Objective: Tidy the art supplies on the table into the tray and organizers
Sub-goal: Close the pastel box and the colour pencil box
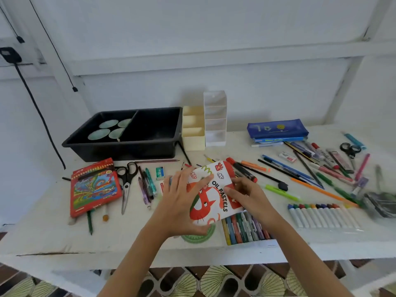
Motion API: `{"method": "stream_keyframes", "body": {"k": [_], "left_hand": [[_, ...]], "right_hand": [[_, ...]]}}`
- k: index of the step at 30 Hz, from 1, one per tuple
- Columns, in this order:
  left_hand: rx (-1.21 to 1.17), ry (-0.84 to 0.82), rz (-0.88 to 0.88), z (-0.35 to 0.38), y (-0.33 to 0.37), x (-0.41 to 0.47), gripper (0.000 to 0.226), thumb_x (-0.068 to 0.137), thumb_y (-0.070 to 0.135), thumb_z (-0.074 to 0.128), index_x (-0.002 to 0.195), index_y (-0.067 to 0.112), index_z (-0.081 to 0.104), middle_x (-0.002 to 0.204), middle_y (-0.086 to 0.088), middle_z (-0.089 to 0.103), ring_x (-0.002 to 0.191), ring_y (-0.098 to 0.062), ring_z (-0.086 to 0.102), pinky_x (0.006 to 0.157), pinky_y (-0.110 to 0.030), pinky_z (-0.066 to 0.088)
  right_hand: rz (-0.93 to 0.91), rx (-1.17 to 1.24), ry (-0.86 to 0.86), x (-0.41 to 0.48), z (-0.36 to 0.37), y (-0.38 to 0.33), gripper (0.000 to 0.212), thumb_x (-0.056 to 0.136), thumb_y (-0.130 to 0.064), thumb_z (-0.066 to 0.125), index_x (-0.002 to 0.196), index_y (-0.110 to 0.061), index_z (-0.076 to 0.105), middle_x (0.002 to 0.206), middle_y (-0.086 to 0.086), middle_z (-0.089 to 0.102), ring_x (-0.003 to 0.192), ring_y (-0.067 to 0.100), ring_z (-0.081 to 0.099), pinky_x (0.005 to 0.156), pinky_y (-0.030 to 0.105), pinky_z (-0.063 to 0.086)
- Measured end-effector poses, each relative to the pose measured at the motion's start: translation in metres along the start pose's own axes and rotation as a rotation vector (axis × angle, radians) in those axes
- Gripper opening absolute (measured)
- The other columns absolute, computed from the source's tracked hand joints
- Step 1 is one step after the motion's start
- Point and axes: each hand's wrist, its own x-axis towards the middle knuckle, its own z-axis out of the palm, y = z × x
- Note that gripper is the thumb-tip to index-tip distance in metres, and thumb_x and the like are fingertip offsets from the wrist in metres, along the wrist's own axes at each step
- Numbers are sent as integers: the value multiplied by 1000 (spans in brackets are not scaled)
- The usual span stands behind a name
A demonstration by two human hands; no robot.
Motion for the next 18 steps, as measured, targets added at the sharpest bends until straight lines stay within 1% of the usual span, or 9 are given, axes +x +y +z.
{"method": "stream_keyframes", "body": {"k": [2,4,6,8,10,13,15,17,18], "left_hand": [[46,-38,14,3,4,5,104,61,83,50,145,42,5,152,-4,12,138,-28,13,112,-55,15],[86,-62,15,6,5,9,106,60,84,50,145,43,2,153,-4,12,138,-30,14,112,-55,17],[112,-69,13,8,5,13,107,60,84,50,145,44,-1,153,-5,12,138,-31,13,112,-56,15],[136,-72,27,8,6,16,108,59,84,49,145,44,-2,153,-7,15,139,-33,14,112,-58,12],[149,-81,46,9,9,18,109,58,83,48,145,45,-7,153,-10,17,139,-35,16,112,-59,10],[142,-97,49,11,14,21,114,57,83,49,142,48,-17,151,-13,21,136,-37,23,110,-61,19],[149,-100,31,13,16,23,116,55,84,50,139,50,-22,151,-14,20,135,-39,24,108,-61,23],[172,-96,13,11,16,25,117,55,84,51,137,51,-26,152,-16,18,135,-40,22,108,-60,24],[181,-104,2,10,16,25,118,56,83,52,135,51,-29,153,-17,16,136,-40,20,108,-59,23]], "right_hand": [[13,-23,40,0,-1,4,16,87,-16,65,101,-18,59,88,1,68,73,10,70,63,23,57],[37,-17,105,1,-2,8,26,83,-17,69,105,-16,55,94,4,68,77,16,70,65,29,59],[58,40,174,2,-7,10,36,80,-15,74,106,-15,49,96,4,66,78,17,70,61,26,58],[54,131,216,2,-12,11,39,79,-9,73,107,-14,47,98,3,63,80,16,69,60,25,57],[2,108,231,-1,-14,10,40,81,-8,71,112,-18,48,100,1,63,83,13,68,62,24,57],[-147,-148,234,-7,-10,11,33,85,-16,67,113,-25,53,101,-7,63,82,4,65,63,16,54],[-274,-311,255,-9,-6,15,36,87,-20,65,122,-19,56,110,-5,60,96,7,60,79,18,51],[-427,-522,230,-7,-5,22,49,90,-27,60,136,-14,48,128,0,53,114,12,49,96,23,43],[-484,-642,199,-6,-6,26,54,92,-31,55,141,-14,41,135,2,47,120,15,45,100,27,40]]}}
